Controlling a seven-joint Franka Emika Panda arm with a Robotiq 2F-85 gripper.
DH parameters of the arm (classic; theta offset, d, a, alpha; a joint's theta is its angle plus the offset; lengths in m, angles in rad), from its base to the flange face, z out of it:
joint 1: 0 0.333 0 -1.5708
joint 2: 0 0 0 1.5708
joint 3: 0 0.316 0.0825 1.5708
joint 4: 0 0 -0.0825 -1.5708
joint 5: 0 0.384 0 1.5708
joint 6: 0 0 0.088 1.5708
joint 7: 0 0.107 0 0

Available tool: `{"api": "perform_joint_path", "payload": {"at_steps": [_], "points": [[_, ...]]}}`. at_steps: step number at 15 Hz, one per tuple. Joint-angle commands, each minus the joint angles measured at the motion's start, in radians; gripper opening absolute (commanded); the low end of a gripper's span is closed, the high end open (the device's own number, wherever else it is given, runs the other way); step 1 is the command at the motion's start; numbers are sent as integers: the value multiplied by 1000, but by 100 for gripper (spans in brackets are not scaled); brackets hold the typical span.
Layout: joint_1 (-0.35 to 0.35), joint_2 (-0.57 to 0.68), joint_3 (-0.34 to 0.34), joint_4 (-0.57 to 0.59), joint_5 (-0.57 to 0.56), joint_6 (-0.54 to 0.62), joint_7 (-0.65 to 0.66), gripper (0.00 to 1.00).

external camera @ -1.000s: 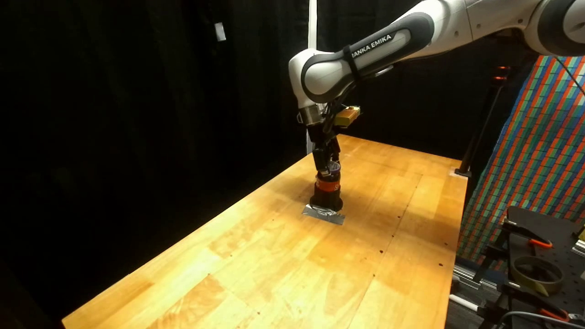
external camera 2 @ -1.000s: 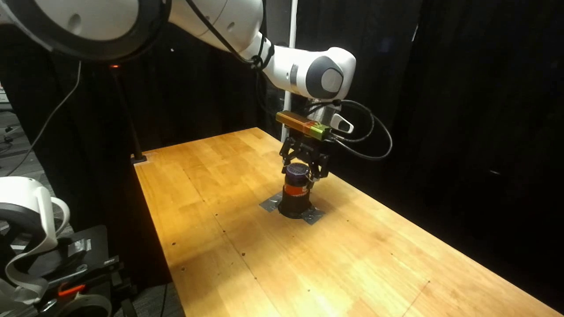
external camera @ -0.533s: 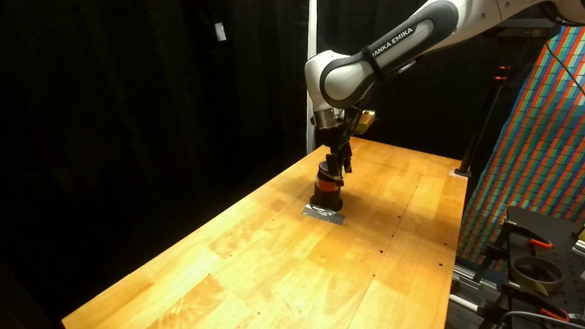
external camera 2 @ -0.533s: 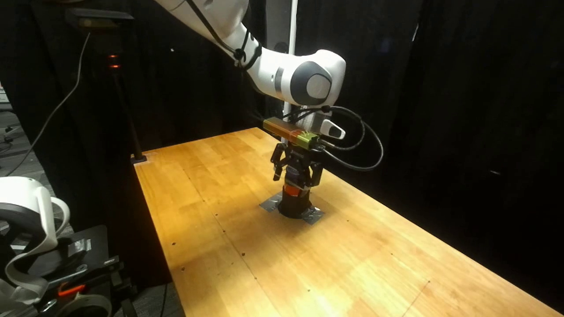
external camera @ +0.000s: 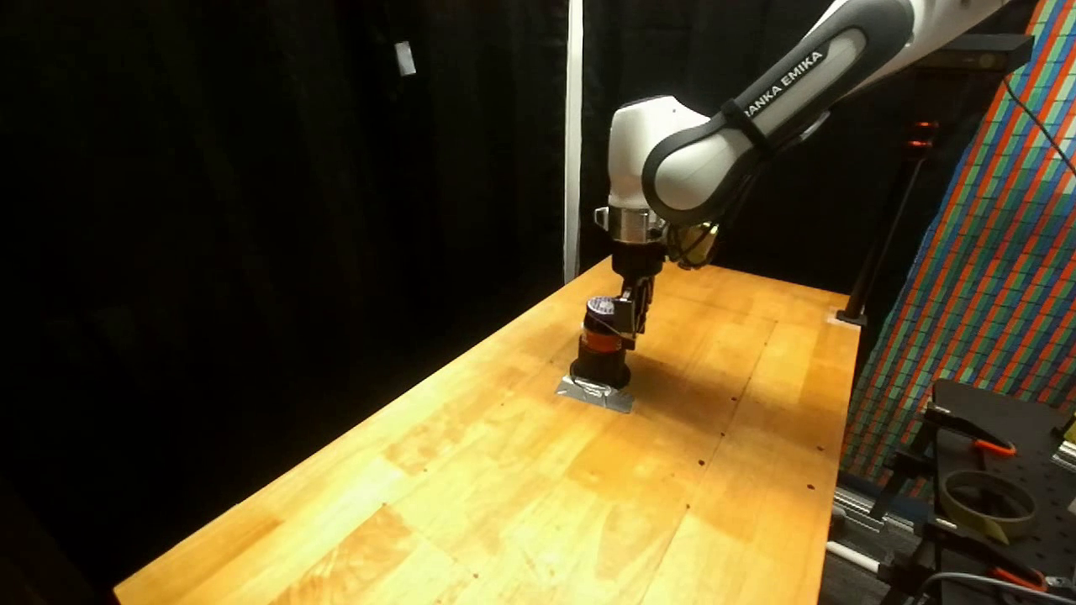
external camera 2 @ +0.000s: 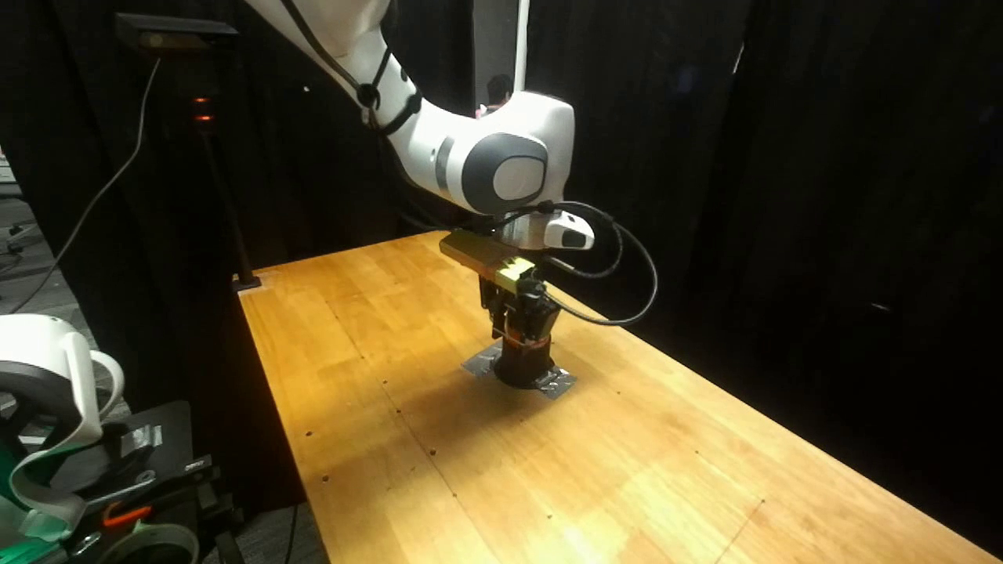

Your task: Put the rubber band on the jar.

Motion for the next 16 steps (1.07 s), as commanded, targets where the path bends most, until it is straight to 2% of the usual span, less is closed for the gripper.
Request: {"api": "perform_joint_path", "payload": {"at_steps": [1,2,5,11,16], "points": [[-11,-113,5,-211,-17,217,30,27],[-12,-130,3,-253,-18,277,33,18],[-18,-165,1,-361,-19,455,31,14],[-20,-179,-12,-537,-32,871,15,20],[-11,-139,-25,-650,-27,1243,-12,18]]}}
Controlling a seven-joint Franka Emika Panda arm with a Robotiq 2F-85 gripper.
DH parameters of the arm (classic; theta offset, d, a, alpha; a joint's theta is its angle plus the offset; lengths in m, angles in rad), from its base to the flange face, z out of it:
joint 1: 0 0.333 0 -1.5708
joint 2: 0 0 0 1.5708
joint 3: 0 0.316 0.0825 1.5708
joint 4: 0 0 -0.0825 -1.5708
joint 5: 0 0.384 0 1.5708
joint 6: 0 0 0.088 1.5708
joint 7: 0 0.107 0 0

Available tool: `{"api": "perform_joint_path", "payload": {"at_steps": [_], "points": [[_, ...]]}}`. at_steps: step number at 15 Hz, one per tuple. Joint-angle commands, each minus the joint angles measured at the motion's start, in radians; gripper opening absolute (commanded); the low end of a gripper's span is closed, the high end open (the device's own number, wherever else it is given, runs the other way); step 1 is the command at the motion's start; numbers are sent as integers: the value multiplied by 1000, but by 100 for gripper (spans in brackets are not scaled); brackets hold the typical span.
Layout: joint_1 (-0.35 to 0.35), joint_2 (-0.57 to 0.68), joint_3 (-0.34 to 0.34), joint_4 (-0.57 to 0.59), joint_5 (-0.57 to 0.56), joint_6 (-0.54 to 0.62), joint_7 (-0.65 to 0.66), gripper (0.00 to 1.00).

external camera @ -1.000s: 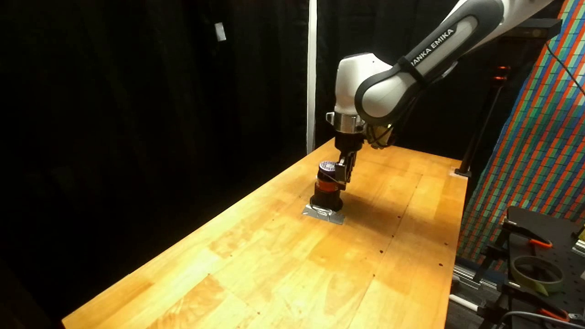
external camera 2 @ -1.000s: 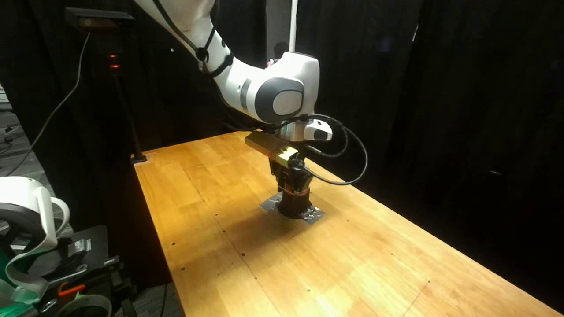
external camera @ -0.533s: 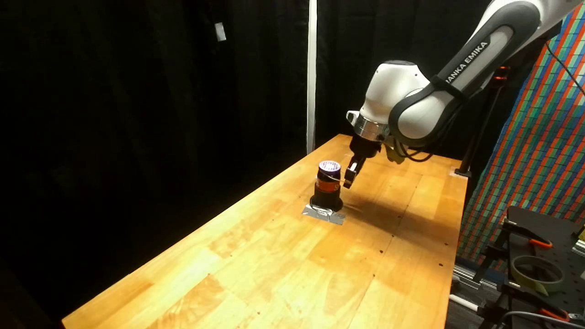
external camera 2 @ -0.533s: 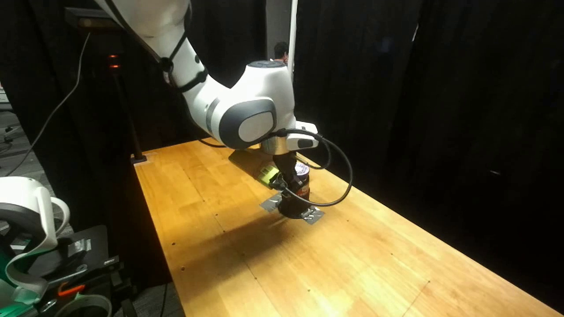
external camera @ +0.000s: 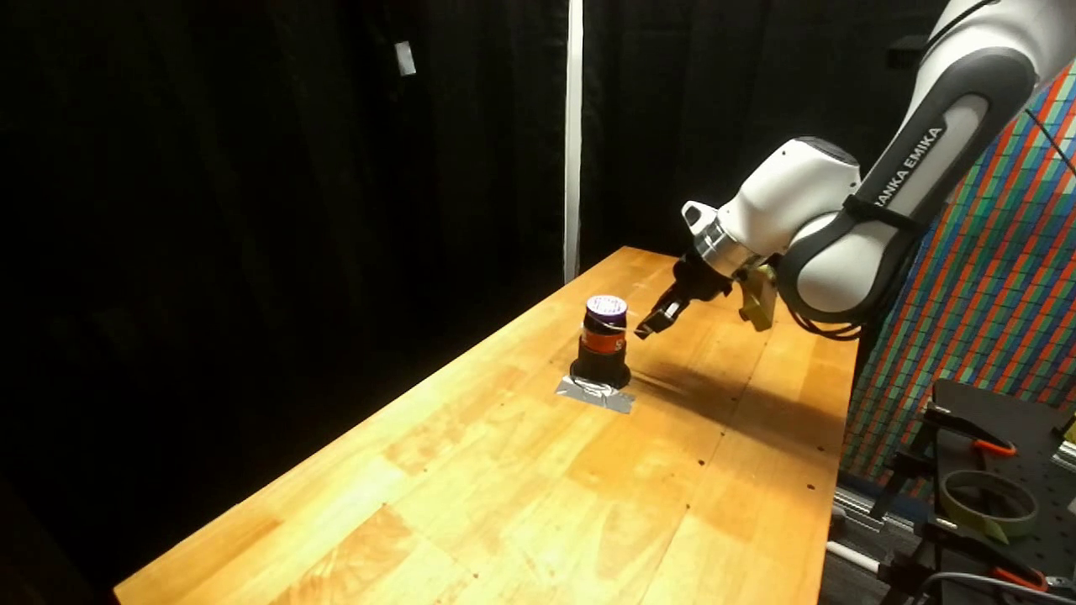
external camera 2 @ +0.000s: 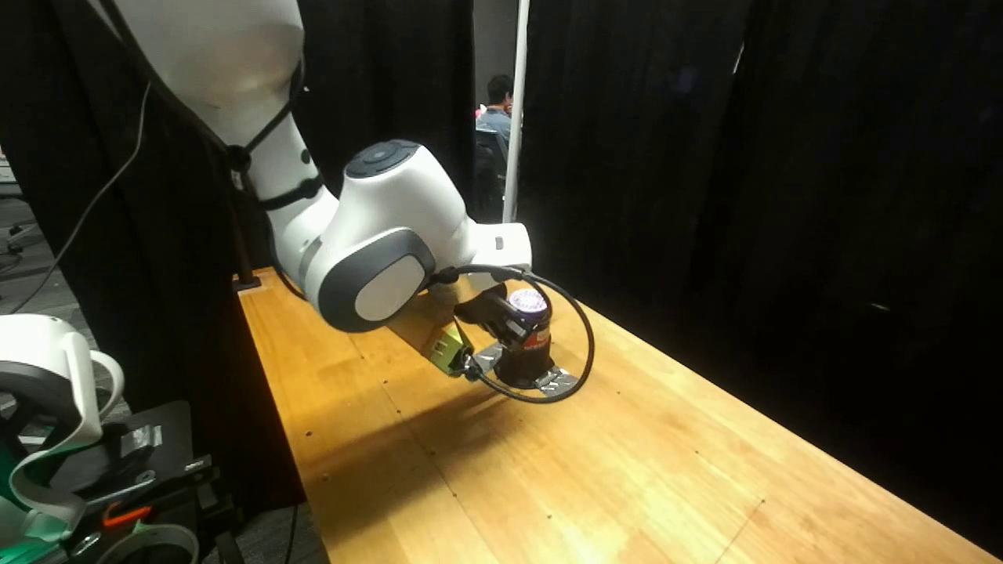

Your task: Put the rubber band on the jar.

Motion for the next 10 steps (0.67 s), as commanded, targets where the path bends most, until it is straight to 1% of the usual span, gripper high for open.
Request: {"api": "perform_joint_path", "payload": {"at_steps": [1,3,6,8,10], "points": [[4,7,-10,-101,-10,271,-19,18],[-10,28,8,-142,-23,424,-19,19],[-7,81,16,-178,-22,636,-17,19],[-10,116,20,-191,-32,752,-12,18],[-15,154,23,-194,-57,843,-8,19]]}}
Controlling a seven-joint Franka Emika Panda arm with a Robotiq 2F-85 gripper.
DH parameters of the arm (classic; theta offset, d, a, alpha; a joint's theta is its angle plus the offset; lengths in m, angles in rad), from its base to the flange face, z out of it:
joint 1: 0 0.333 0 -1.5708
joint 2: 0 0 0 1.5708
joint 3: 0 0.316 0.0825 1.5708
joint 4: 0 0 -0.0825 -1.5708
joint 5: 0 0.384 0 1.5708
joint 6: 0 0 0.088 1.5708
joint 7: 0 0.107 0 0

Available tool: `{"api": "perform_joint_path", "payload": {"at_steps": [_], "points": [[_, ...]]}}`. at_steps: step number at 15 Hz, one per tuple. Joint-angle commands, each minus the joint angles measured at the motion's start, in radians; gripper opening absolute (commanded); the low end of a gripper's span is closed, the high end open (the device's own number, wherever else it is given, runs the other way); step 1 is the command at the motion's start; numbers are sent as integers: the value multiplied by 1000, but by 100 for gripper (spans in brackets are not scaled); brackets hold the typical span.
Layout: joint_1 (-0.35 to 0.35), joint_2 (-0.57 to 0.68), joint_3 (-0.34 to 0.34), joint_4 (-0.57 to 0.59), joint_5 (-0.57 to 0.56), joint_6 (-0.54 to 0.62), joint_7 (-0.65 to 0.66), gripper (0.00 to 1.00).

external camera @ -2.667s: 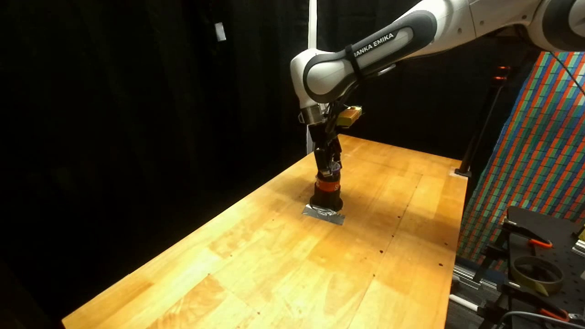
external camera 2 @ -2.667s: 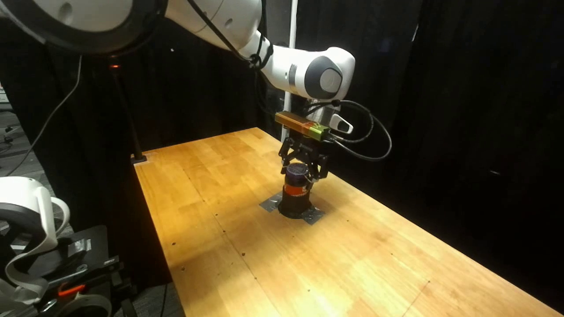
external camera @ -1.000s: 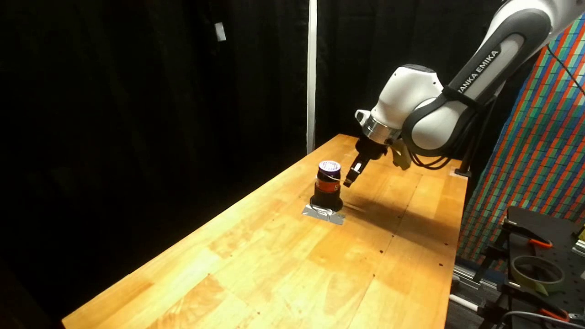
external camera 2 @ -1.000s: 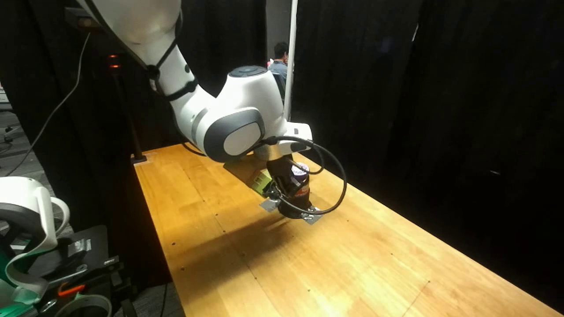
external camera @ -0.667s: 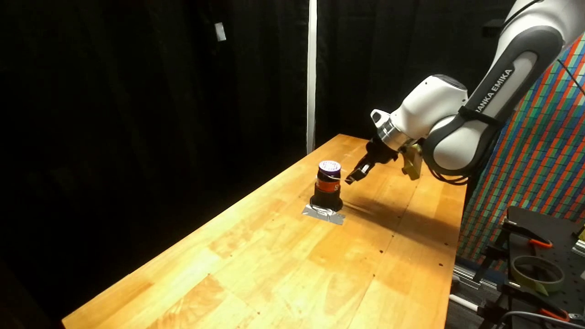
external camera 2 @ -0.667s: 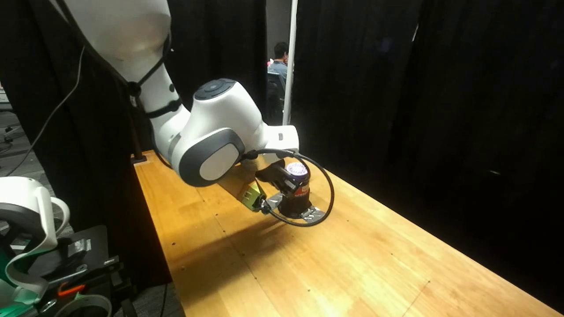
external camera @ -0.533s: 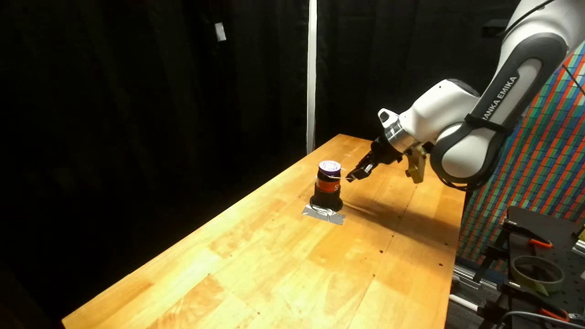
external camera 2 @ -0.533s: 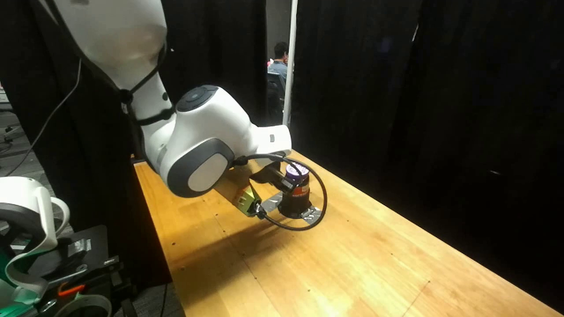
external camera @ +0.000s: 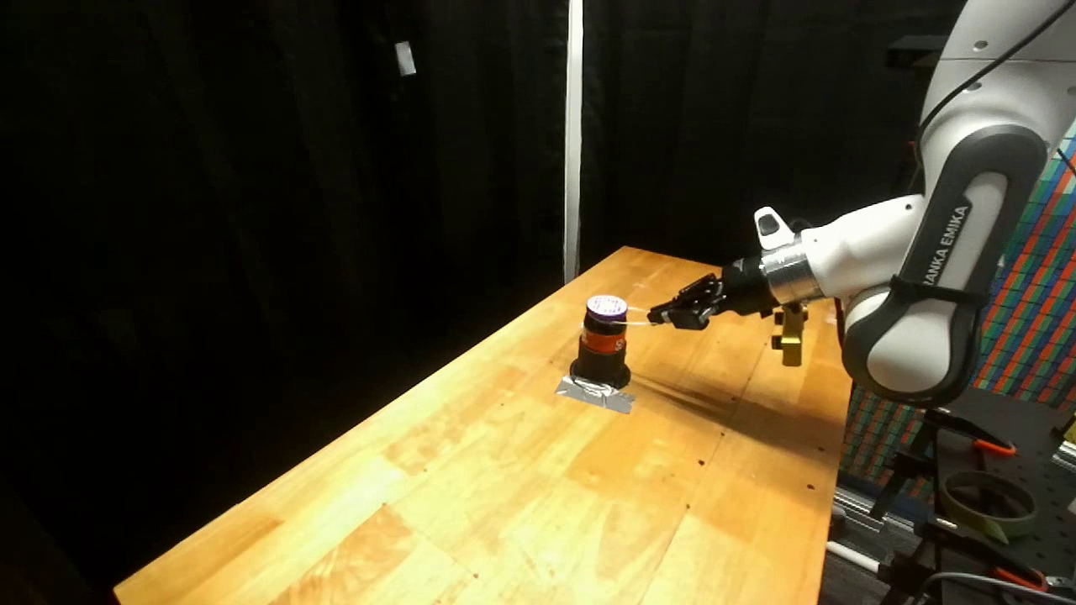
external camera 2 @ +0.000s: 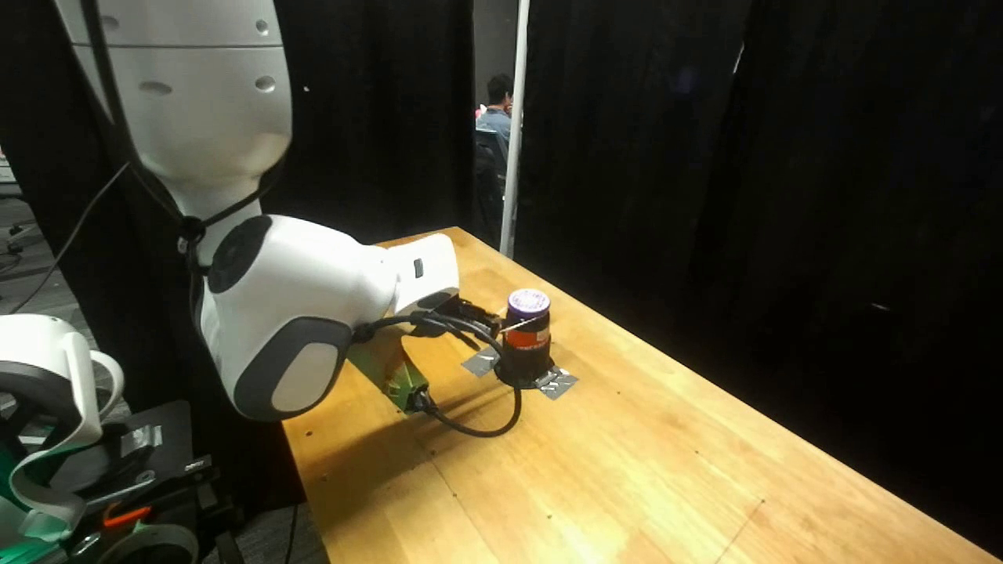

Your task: Put the rubber band on the jar.

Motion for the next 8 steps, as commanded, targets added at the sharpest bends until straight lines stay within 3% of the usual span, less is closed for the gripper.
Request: {"api": "perform_joint_path", "payload": {"at_steps": [1,2,3,5,6,8], "points": [[-16,58,9,-19,-58,171,0,19],[-15,73,9,-19,-62,206,2,19],[-16,19,11,16,-68,120,12,19],[-18,18,13,37,-70,115,21,18],[-17,46,14,30,-65,174,20,18],[-17,6,18,65,-52,115,36,19]]}}
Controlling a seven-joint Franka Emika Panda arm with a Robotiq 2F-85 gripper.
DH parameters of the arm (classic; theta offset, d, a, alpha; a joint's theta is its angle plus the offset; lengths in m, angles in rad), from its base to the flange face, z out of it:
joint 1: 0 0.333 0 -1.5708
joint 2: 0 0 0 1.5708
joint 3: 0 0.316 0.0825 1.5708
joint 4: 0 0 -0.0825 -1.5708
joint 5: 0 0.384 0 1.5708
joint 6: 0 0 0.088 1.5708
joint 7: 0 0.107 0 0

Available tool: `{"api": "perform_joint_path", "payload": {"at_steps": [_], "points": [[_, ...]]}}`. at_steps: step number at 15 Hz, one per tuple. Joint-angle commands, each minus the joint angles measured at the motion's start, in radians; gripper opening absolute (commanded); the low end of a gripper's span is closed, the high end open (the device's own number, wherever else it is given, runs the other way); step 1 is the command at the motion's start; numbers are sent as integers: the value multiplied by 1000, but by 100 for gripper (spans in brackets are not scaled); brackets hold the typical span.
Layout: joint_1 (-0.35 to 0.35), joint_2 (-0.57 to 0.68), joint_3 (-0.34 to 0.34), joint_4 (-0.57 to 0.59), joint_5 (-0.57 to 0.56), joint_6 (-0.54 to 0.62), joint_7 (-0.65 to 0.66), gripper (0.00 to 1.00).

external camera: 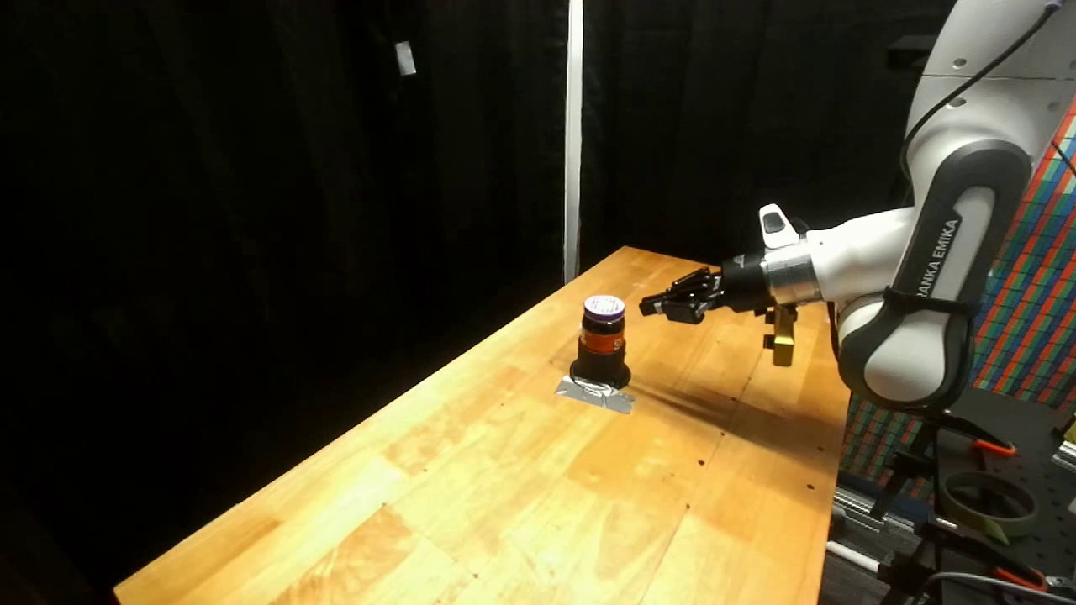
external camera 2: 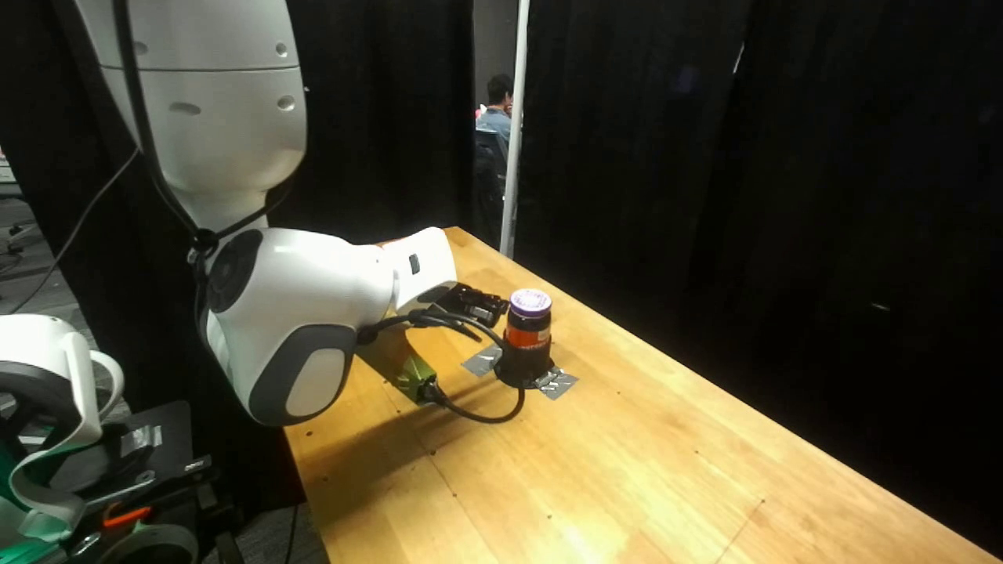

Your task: Put the rubber band on the jar.

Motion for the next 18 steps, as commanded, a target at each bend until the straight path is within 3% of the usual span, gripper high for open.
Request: {"api": "perform_joint_path", "payload": {"at_steps": [1,3,5,9,11,12,15,18], "points": [[-14,-14,15,15,-7,34,24,19],[-11,-44,5,-46,6,-5,13,18],[4,-181,-13,-110,58,-243,-18,18],[128,-352,-67,-147,355,-553,-190,18],[262,-416,-199,-124,524,-724,-347,18],[357,-428,-302,-95,614,-813,-439,17],[561,-327,-536,-28,829,-917,-684,16],[761,-213,-782,-4,787,-1014,-677,18]]}}
